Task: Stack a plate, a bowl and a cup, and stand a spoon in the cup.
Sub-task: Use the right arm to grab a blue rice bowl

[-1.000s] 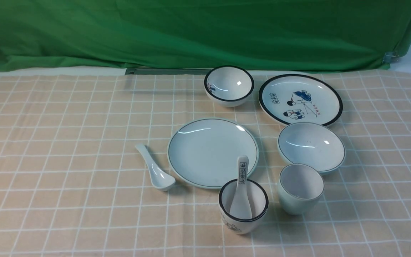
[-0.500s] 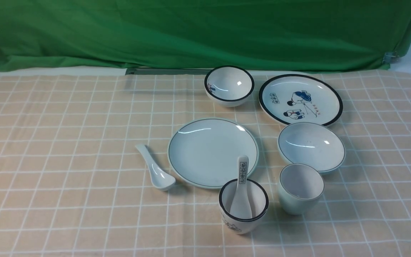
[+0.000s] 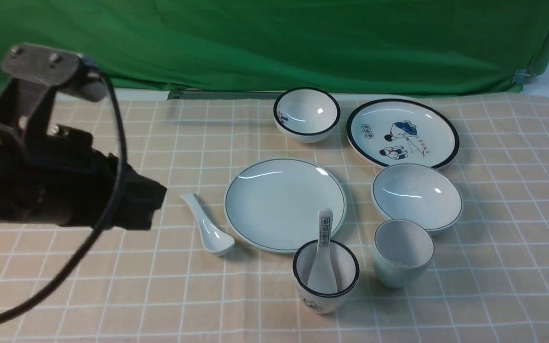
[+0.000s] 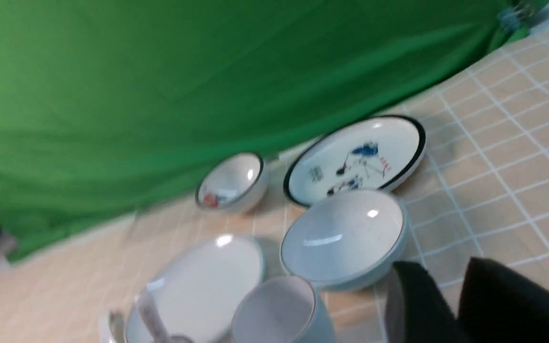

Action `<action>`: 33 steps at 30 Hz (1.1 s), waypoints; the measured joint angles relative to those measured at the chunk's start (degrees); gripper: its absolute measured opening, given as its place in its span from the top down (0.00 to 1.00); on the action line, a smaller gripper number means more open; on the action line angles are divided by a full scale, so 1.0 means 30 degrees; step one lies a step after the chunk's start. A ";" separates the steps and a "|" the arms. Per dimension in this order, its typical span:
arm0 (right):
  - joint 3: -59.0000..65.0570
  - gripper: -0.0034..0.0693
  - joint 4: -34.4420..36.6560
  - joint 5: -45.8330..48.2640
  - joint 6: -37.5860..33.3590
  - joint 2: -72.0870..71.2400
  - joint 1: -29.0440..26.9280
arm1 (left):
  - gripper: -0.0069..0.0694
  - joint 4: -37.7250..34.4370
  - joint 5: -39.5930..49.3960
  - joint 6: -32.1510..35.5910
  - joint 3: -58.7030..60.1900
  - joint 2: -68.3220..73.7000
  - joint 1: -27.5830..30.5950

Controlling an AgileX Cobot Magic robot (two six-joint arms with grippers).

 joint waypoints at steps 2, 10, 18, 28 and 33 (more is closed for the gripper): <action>-0.2636 0.72 -0.0017 0.2342 -0.1953 0.2781 0.0479 | 0.90 -0.0028 0.0000 0.0203 0.0000 0.0196 -0.0167; -1.3117 0.69 -0.2008 0.8959 -0.5503 1.6846 0.1042 | 0.90 -0.0078 0.0650 0.0625 -0.0081 -0.1105 -0.0274; -1.8653 0.59 -0.2173 0.9586 -0.4835 2.5235 -0.1144 | 0.90 -0.0005 0.1577 0.0950 -0.0105 -0.4915 -0.0274; -2.2750 0.48 -0.0792 0.9687 -0.4709 3.2952 -0.1694 | 0.90 0.0117 0.1809 0.1106 -0.0105 -0.7730 -0.0274; -2.3809 0.47 -0.0626 0.9688 -0.4645 3.4368 -0.1694 | 0.90 0.0131 0.2382 0.1106 -0.0105 -0.7732 -0.0274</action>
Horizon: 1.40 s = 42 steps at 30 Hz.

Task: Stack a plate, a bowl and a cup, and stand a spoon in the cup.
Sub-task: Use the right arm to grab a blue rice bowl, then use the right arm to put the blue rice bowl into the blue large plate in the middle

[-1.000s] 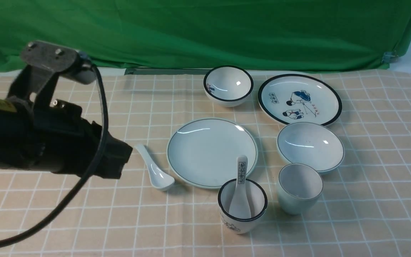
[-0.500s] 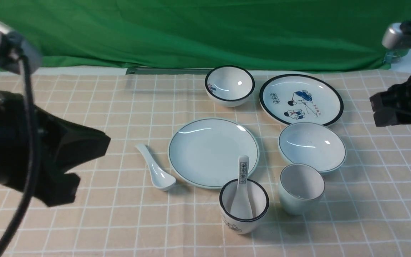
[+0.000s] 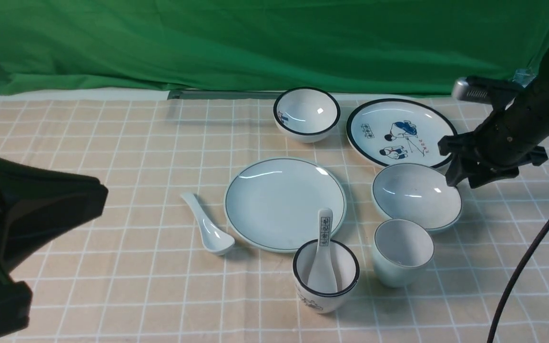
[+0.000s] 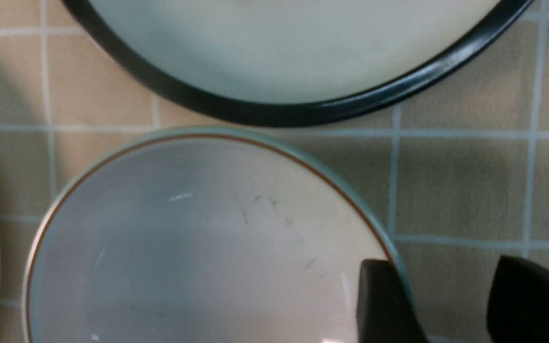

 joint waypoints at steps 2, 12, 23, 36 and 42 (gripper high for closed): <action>-0.0229 0.47 0.0051 0.0047 0.0039 0.0421 0.0000 | 0.90 0.0000 0.0036 0.0000 0.0000 0.0000 0.0000; -0.0342 0.62 0.0258 0.0048 -0.0388 0.1522 0.0000 | 0.90 0.0023 -0.0373 0.0497 0.0000 0.0000 0.0000; -0.0344 0.84 0.0279 0.0577 -0.1961 -0.0197 0.0099 | 0.90 0.0224 -0.0446 0.0847 0.0000 0.0000 0.0000; -0.1980 0.84 0.3224 -0.1097 -0.3193 -0.0575 0.5279 | 0.90 0.0224 -0.0655 0.0899 0.0000 0.0000 0.0000; -0.3156 0.84 0.3302 -0.0863 -0.2795 0.1349 0.6588 | 0.90 0.0224 -0.0655 0.0899 0.0000 0.0000 0.0000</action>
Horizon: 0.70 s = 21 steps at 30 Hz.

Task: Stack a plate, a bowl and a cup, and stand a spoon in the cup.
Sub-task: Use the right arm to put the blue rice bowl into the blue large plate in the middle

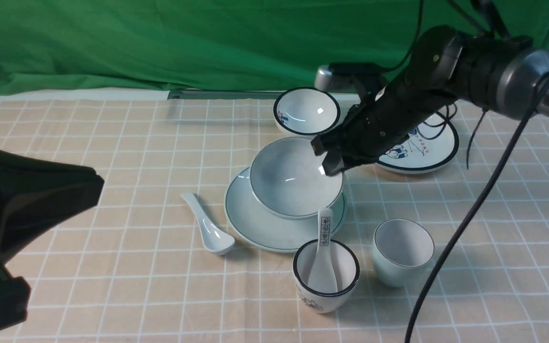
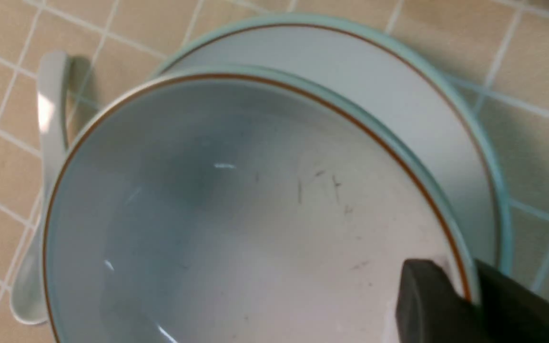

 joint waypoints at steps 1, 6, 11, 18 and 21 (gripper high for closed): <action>-0.0076 0.84 0.0067 0.0020 0.0049 0.0339 0.0203 | 0.90 0.0000 0.0000 0.0000 0.0000 0.0000 0.0000; -0.0114 0.84 0.0482 0.0198 0.0357 0.0754 0.0363 | 0.90 0.0000 -0.0016 0.0000 0.0000 0.0000 0.0000; -0.0138 0.74 0.0612 0.0160 0.1055 0.1132 0.0363 | 0.90 0.0000 -0.0087 0.0000 0.0000 0.0000 0.0000; -0.0743 0.36 0.0125 0.0008 0.0939 0.0920 0.0363 | 0.90 0.0000 -0.0087 0.0000 0.0000 0.0000 0.0000; -0.1370 0.38 -0.1653 0.0990 0.0925 -0.0008 0.0344 | 0.90 0.0004 -0.0087 0.0000 0.0000 0.0000 0.0000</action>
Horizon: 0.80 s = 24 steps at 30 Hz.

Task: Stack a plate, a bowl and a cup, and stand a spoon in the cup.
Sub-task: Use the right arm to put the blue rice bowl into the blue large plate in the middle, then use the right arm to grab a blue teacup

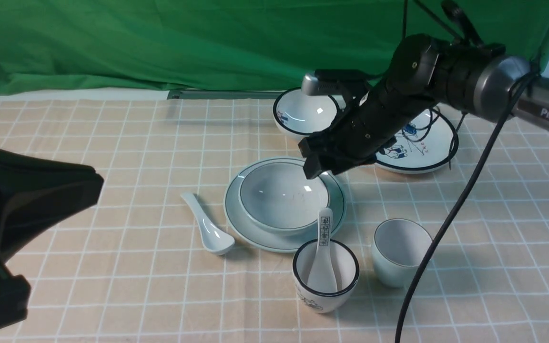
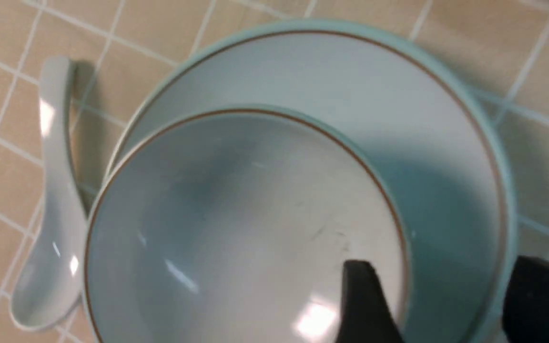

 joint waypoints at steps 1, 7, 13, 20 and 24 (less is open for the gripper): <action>-0.0038 0.39 -0.0187 0.0124 0.0000 -0.0115 0.0000 | 0.90 0.0000 0.0000 0.0000 0.0000 0.0000 0.0000; 0.1425 0.62 -0.6582 0.4498 0.2264 -0.4621 -0.0634 | 0.90 0.0016 0.0037 0.0000 0.0000 0.0000 0.0000; 0.7607 0.52 -0.5935 0.3336 0.4578 -0.7007 -0.2969 | 0.90 0.0016 0.0037 0.0008 0.0000 0.0000 0.0000; 0.9927 0.41 -0.1203 0.0132 0.2763 -0.6248 -0.3857 | 0.90 0.0016 0.0015 0.0008 0.0000 0.0000 0.0000; 0.9950 0.40 -0.0610 -0.0647 0.2464 -0.5624 -0.3795 | 0.90 0.0016 0.0015 0.0008 0.0000 0.0000 0.0000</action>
